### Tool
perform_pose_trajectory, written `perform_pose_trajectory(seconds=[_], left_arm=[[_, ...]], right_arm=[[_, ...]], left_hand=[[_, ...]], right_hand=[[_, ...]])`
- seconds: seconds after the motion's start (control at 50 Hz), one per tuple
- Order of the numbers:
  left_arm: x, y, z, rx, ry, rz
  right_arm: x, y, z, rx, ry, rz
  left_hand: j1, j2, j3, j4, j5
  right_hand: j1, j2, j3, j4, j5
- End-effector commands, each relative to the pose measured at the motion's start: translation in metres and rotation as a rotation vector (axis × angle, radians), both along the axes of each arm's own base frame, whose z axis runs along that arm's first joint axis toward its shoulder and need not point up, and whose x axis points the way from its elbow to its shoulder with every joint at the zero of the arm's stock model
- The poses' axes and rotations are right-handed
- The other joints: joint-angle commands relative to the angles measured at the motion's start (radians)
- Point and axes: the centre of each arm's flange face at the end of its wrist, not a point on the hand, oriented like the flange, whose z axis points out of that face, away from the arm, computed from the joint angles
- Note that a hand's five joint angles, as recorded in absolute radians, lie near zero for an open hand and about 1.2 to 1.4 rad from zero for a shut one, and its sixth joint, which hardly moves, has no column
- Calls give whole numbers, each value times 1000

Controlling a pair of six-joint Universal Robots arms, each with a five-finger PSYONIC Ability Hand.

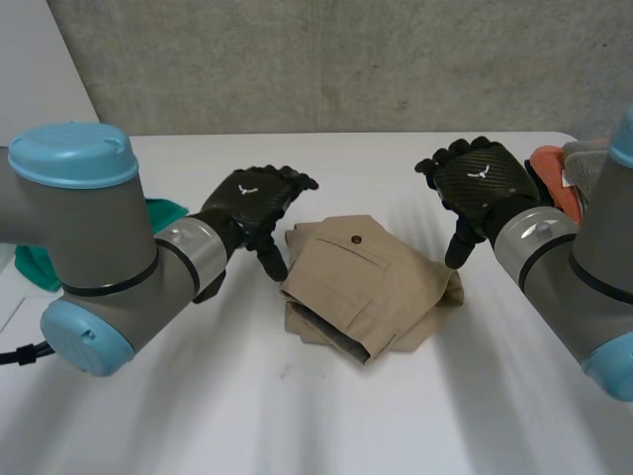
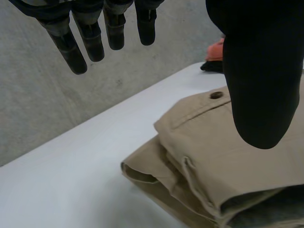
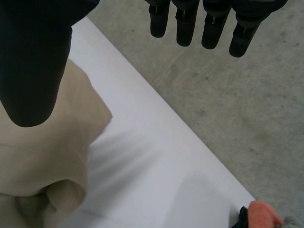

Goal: Fold the laundry.

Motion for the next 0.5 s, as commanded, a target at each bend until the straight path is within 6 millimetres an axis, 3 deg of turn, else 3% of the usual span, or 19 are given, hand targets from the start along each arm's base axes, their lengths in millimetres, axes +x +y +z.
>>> perform_pose_trajectory(seconds=[0.02, 0.1, 0.22, 0.3, 0.32, 0.38, 0.46, 0.5], left_arm=[[-5, 9, -21, 92, -53, -29], [-11, 6, -38, 129, -76, -42], [-26, -5, -61, 139, -84, -63], [-38, -19, -71, 110, -71, -66], [-42, -28, -69, 75, -57, -59], [-48, -48, -61, -14, -30, -39], [-47, -105, -38, -273, 19, 44], [-46, -120, -33, -339, 30, 57]], right_arm=[[2, -2, -5, 16, 9, 1], [0, -5, -10, 25, 15, -6], [-3, -13, -16, 31, 17, -20], [-5, -18, -17, 19, 9, -31], [-6, -20, -17, 15, 9, -37], [-8, -24, -17, 8, 4, -45], [-10, -27, -16, 3, 1, -49], [-10, -28, -18, 5, 3, -48]], left_hand=[[-16, -30, -37, -29, -46], [-9, -23, -30, -22, -39], [322, 308, 301, 309, 292], [1055, 1041, 1033, 1042, 1025], [1205, 1190, 1183, 1192, 1175], [1206, 1192, 1185, 1193, 1176], [1206, 1192, 1185, 1193, 1176], [1206, 1192, 1185, 1193, 1176]], right_hand=[[-47, -34, -32, -40, -45], [-47, -34, -32, -40, -45], [-47, -34, -32, -40, -45], [-47, -34, -32, -40, -45], [-47, -34, -32, -40, -45], [-47, -34, -32, -40, -45], [-47, -34, -32, -40, -45], [-47, -34, -32, -40, -45]])
